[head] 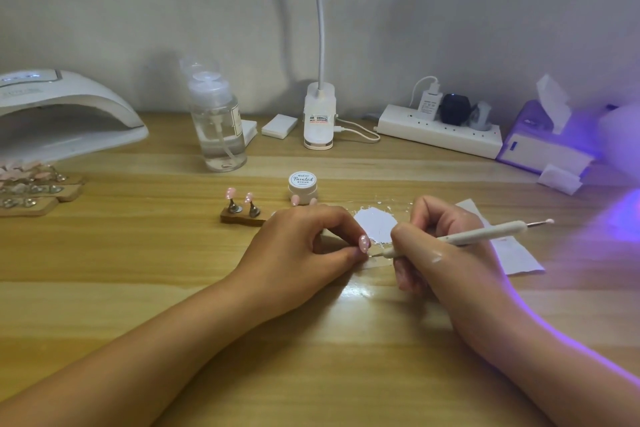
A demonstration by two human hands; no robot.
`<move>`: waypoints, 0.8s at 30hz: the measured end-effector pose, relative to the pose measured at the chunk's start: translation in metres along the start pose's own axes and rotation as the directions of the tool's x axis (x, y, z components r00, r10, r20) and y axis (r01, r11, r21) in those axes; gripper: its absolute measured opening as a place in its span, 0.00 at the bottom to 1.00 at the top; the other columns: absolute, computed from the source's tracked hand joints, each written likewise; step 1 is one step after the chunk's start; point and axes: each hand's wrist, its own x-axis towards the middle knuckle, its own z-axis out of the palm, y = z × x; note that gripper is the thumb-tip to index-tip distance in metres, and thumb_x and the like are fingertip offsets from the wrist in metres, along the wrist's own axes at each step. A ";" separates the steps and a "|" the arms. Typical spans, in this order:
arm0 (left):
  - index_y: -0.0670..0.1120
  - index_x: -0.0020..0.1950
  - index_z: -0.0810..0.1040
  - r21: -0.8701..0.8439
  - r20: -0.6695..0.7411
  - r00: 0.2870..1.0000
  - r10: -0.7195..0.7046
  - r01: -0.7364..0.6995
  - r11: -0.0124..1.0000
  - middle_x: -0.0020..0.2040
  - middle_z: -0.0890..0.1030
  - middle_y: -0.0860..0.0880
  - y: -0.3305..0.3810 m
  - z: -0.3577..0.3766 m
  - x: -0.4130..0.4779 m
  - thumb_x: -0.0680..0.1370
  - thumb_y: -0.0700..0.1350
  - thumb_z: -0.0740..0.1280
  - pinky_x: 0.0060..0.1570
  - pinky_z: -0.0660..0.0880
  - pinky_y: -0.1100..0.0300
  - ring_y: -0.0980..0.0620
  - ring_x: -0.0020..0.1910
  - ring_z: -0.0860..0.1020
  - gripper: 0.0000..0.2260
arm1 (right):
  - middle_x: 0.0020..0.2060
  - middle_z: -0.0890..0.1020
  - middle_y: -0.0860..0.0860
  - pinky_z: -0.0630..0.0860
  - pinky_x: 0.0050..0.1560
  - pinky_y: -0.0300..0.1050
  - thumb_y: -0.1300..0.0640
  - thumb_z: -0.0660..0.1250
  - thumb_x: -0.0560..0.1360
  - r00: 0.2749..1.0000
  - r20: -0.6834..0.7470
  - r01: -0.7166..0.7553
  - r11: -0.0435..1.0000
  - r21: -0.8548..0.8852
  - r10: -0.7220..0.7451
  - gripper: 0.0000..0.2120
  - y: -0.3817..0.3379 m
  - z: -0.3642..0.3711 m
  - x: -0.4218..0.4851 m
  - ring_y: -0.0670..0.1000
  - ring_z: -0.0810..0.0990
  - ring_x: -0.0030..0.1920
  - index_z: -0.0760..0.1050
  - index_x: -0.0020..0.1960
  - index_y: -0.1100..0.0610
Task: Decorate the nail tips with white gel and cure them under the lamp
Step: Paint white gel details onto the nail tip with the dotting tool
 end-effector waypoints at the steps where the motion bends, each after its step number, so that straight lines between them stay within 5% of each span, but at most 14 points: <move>1: 0.54 0.42 0.81 0.000 0.002 1.000 -0.005 0.005 1.000 0.26 0.72 0.73 0.000 0.000 0.000 0.74 0.42 0.74 0.38 0.64 0.73 0.69 0.26 0.70 0.07 | 0.18 0.73 0.56 0.63 0.22 0.32 0.60 0.64 0.62 1.000 0.001 -0.003 1.000 -0.006 0.003 0.09 0.000 0.000 0.000 0.48 0.68 0.19 0.65 0.27 0.52; 7: 0.57 0.41 0.80 -0.015 0.015 1.000 -0.024 0.024 1.000 0.26 0.72 0.73 -0.001 0.000 0.000 0.74 0.43 0.74 0.46 0.70 0.62 0.63 0.24 0.68 0.09 | 0.20 0.76 0.57 0.65 0.21 0.33 0.66 0.67 0.71 0.999 -0.052 -0.002 1.000 0.031 0.004 0.17 0.001 -0.001 0.002 0.46 0.70 0.20 0.65 0.29 0.53; 10: 0.56 0.41 0.80 -0.008 0.013 1.000 -0.017 0.017 1.000 0.27 0.72 0.74 -0.001 0.000 0.000 0.74 0.43 0.74 0.34 0.61 0.73 0.63 0.24 0.68 0.08 | 0.20 0.75 0.57 0.64 0.21 0.32 0.62 0.67 0.66 1.000 -0.028 -0.008 1.000 -0.004 0.008 0.14 0.001 0.000 0.002 0.46 0.69 0.19 0.65 0.28 0.52; 13: 0.57 0.41 0.80 -0.013 0.017 1.000 -0.022 0.023 1.000 0.27 0.72 0.74 -0.001 0.000 0.001 0.74 0.43 0.74 0.38 0.62 0.72 0.63 0.24 0.68 0.09 | 0.19 0.75 0.57 0.64 0.21 0.31 0.59 0.64 0.62 1.000 -0.027 -0.014 1.000 -0.015 0.013 0.09 0.001 0.000 0.002 0.46 0.69 0.19 0.66 0.27 0.52; 17: 0.57 0.41 0.80 -0.016 0.019 1.000 -0.020 0.020 1.000 0.26 0.72 0.73 -0.001 0.000 0.001 0.74 0.42 0.74 0.30 0.61 0.72 0.63 0.24 0.67 0.09 | 0.21 0.78 0.56 0.65 0.23 0.33 0.57 0.65 0.61 1.000 -0.021 -0.018 0.997 -0.076 0.016 0.07 0.004 0.000 0.004 0.47 0.71 0.21 0.67 0.28 0.52; 24: 0.57 0.41 0.79 -0.028 0.019 1.000 -0.020 0.021 0.999 0.26 0.71 0.74 0.003 0.000 0.001 0.74 0.43 0.74 0.49 0.71 0.53 0.63 0.23 0.68 0.10 | 0.22 0.79 0.57 0.66 0.23 0.33 0.58 0.65 0.62 1.000 -0.013 -0.013 0.998 -0.061 0.013 0.08 0.004 0.000 0.005 0.47 0.71 0.21 0.67 0.28 0.51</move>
